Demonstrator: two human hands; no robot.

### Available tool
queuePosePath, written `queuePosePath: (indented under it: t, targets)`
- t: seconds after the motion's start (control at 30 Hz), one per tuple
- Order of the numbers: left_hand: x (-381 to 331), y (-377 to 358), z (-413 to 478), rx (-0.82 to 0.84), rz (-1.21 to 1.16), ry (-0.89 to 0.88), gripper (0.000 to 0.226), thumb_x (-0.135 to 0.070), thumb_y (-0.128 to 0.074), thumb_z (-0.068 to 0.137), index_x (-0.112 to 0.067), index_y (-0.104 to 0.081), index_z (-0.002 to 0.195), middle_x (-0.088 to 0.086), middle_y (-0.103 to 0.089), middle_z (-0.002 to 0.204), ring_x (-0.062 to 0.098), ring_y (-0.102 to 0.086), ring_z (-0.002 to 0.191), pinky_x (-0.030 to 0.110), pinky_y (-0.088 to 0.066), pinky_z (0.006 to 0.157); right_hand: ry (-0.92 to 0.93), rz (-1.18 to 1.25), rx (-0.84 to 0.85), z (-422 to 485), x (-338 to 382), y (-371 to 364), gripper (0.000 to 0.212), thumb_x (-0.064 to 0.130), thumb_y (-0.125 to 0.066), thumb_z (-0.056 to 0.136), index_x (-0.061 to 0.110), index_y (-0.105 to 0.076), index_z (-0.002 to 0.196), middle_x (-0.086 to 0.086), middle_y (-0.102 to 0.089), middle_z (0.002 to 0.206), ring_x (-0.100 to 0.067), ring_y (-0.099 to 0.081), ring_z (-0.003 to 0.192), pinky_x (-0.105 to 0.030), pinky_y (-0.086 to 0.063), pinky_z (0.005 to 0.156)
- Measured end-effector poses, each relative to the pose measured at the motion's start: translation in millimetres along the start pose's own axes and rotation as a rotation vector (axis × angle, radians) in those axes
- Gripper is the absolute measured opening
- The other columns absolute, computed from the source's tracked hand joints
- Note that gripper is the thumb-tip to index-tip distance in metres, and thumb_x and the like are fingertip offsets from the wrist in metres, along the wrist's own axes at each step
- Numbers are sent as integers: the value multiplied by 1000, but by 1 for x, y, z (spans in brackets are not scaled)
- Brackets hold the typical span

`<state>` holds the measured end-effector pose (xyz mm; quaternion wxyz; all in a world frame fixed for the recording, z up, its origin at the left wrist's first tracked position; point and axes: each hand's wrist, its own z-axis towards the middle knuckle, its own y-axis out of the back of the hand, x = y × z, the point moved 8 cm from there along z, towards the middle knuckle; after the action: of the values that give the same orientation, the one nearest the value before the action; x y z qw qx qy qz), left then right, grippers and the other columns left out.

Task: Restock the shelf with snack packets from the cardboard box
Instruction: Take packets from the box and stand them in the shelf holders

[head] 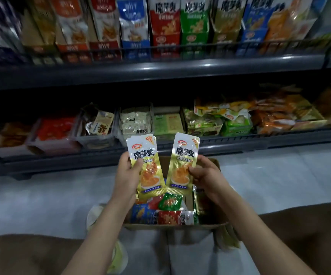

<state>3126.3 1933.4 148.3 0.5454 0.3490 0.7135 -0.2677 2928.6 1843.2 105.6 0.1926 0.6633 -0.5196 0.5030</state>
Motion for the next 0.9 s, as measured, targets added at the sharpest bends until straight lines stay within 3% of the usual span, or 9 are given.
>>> queuePosePath:
  t: [0.1, 0.23, 0.37, 0.47, 0.53, 0.57, 0.7, 0.9]
  targets:
    - [-30, -13, -5, 19, 7, -38, 20, -8, -49, 98, -26, -55, 105, 0, -66, 109, 15, -63, 99, 34, -52, 84, 71, -45, 3, -14, 37, -1, 21, -4, -49, 91, 13, -60, 99, -9, -69, 88, -20, -66, 71, -30, -50, 59]
    - [-62, -27, -6, 31, 33, -66, 33, -13, -50, 98, -20, -49, 130, -1, -58, 129, 19, -54, 119, 48, -44, 102, 154, -37, -1, -26, 80, 2, 15, 2, -47, 95, 10, -58, 100, -6, -70, 84, -18, -67, 69, -30, -49, 60]
    - [-96, -42, -1, 46, 14, -134, 28, -11, -51, 97, -20, -53, 123, -1, -65, 117, 15, -62, 106, 39, -51, 91, 255, -2, -11, -31, 126, 10, 13, 4, -44, 98, 5, -55, 105, 5, -67, 65, -6, -62, 52, -18, -47, 47]
    - [-121, -55, 6, 46, -24, -163, 26, -9, -52, 96, -15, -53, 121, 1, -66, 113, 10, -65, 93, 24, -52, 68, 313, 15, -75, -28, 162, 22, 14, 5, -48, 97, 7, -57, 108, -5, -73, 87, -16, -71, 74, -31, -57, 62]
    - [-139, -65, 14, 50, -31, -180, 25, -8, -53, 96, -13, -53, 120, 2, -67, 112, 11, -67, 91, 22, -52, 65, 356, 19, -141, -24, 188, 34, 16, 6, -51, 96, 9, -59, 109, -10, -72, 104, -25, -70, 94, -45, -56, 82]
    - [-148, -71, 19, 53, -30, -187, 25, -7, -53, 96, -13, -53, 120, 3, -67, 113, 14, -67, 93, 25, -53, 67, 386, 9, -167, -22, 202, 39, 15, 7, -52, 95, 10, -60, 108, -8, -72, 105, -24, -69, 96, -45, -54, 83]
    - [-185, -94, 41, 66, -41, -220, 20, -5, -53, 95, -19, -55, 109, 5, -68, 111, 20, -67, 95, 30, -55, 69, 545, -43, -229, -18, 262, 52, 12, 6, -53, 95, 16, -60, 94, 6, -73, 86, -9, -68, 79, -21, -53, 60]
    - [-232, -123, 75, 103, -54, -277, 27, -8, -53, 95, -17, -53, 121, 2, -66, 115, 18, -67, 99, 34, -57, 77, 789, -183, -360, 2, 352, 57, 5, 12, -60, 93, 13, -59, 88, 2, -66, 83, -5, -65, 76, -17, -51, 70]
